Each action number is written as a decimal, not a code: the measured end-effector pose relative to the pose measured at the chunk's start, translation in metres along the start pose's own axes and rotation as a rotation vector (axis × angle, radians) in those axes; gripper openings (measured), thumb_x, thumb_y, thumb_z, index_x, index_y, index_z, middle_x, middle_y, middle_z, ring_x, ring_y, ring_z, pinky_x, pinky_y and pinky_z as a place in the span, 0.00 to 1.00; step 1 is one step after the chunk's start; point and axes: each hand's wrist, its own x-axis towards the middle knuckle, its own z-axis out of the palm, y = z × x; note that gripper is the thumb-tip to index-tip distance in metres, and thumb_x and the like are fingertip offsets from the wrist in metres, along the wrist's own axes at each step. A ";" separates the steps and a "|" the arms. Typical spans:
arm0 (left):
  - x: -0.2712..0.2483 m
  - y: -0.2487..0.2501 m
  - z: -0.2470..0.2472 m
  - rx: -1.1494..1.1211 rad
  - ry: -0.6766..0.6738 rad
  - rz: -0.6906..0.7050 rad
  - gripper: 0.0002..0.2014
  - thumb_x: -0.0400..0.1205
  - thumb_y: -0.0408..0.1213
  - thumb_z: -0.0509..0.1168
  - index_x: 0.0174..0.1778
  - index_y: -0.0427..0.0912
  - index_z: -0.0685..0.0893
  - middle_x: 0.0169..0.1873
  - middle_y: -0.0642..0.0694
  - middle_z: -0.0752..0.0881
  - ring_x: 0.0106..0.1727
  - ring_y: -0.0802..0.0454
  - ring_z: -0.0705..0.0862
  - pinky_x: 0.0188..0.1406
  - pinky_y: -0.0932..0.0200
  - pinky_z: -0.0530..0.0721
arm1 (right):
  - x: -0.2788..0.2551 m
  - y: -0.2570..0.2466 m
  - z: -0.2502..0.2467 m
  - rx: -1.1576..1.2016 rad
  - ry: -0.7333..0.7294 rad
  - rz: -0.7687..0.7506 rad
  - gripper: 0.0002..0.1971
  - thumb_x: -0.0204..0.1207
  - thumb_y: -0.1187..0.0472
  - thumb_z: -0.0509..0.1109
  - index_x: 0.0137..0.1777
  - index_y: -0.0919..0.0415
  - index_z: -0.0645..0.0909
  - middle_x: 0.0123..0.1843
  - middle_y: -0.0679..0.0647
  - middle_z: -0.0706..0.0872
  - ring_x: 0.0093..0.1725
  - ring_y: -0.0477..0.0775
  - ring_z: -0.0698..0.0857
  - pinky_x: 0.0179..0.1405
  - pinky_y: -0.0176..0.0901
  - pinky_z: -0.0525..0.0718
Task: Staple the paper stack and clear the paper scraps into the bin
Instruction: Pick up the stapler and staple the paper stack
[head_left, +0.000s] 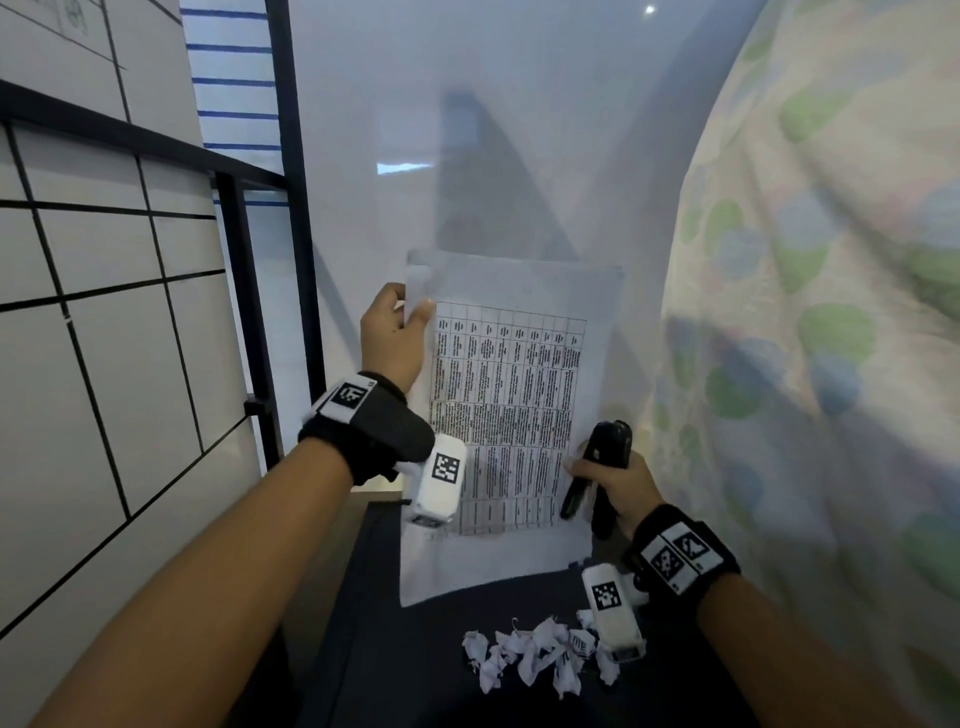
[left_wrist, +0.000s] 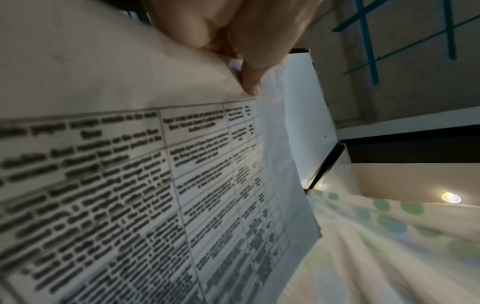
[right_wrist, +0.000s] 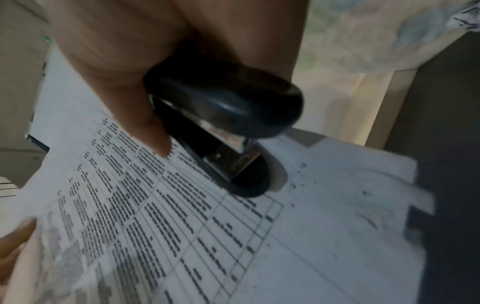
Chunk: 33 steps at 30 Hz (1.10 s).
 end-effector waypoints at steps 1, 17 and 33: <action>0.000 -0.004 -0.002 -0.010 0.000 -0.014 0.08 0.83 0.31 0.62 0.41 0.47 0.77 0.45 0.40 0.86 0.38 0.54 0.83 0.40 0.66 0.81 | 0.000 0.000 -0.001 0.021 0.031 0.009 0.11 0.67 0.76 0.73 0.32 0.62 0.77 0.27 0.59 0.76 0.14 0.47 0.76 0.15 0.35 0.75; -0.117 -0.075 -0.041 0.278 -0.286 -0.342 0.16 0.83 0.41 0.63 0.67 0.43 0.79 0.56 0.48 0.87 0.57 0.49 0.86 0.64 0.46 0.82 | -0.003 0.018 0.016 0.125 0.091 0.282 0.09 0.66 0.71 0.76 0.34 0.63 0.77 0.30 0.58 0.78 0.28 0.57 0.77 0.31 0.44 0.78; -0.142 -0.074 -0.183 0.650 -0.287 -0.520 0.18 0.82 0.34 0.65 0.67 0.35 0.79 0.57 0.38 0.86 0.51 0.48 0.82 0.50 0.55 0.78 | -0.095 0.096 0.100 -0.360 -0.480 0.451 0.16 0.59 0.65 0.77 0.49 0.69 0.86 0.52 0.66 0.89 0.52 0.65 0.88 0.57 0.58 0.87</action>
